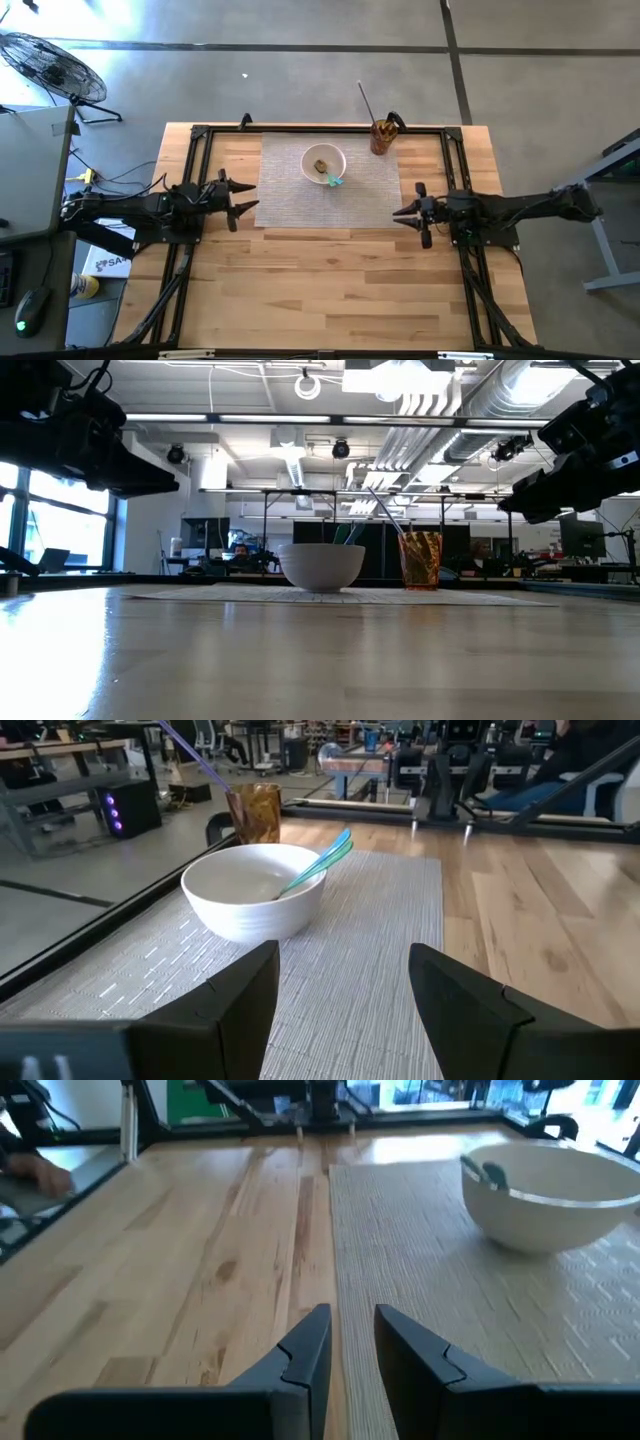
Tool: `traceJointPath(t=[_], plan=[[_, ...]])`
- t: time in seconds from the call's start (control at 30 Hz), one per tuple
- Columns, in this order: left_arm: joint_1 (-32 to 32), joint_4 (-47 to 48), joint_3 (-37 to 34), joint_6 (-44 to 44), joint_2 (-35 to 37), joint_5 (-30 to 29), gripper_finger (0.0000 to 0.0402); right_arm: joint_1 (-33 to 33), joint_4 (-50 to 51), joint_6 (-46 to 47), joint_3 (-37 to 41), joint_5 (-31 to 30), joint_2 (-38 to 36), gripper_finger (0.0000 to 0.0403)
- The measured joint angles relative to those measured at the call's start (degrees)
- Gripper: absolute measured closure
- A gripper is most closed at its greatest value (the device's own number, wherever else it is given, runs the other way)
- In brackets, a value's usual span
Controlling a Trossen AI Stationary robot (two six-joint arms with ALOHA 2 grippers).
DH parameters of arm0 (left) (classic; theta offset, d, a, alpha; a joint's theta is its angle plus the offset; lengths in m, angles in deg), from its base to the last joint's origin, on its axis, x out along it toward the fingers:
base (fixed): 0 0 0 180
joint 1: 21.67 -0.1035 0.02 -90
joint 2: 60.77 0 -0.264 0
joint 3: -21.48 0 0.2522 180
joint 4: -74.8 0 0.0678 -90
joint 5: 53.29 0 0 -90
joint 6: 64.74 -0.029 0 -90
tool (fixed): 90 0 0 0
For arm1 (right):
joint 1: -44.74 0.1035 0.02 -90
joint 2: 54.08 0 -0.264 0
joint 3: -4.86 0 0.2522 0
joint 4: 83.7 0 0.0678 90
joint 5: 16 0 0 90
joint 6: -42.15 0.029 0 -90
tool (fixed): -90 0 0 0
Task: Pick & Place Utensil
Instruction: Return to Home Position
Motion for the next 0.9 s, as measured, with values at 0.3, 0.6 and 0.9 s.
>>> traceJointPath(t=[0.3, 0.6, 0.9], plan=[[0.0, -0.05, -0.04, 0.02, 0.0, -0.03, 0.0181, 0.0, -0.23, -0.02, 0.0, 0.0, -2.86, 0.0329], [0.0, -0.07, -0.07, 0.04, 0.01, -0.03, 0.0181, 0.0, -0.22, -0.01, 0.0, -0.01, -2.75, 0.0329], [0.0, -0.08, -0.09, 0.07, 0.02, -0.03, 0.0181, 0.0, -0.21, -0.02, 0.02, 0.0, -2.75, 0.0329]])
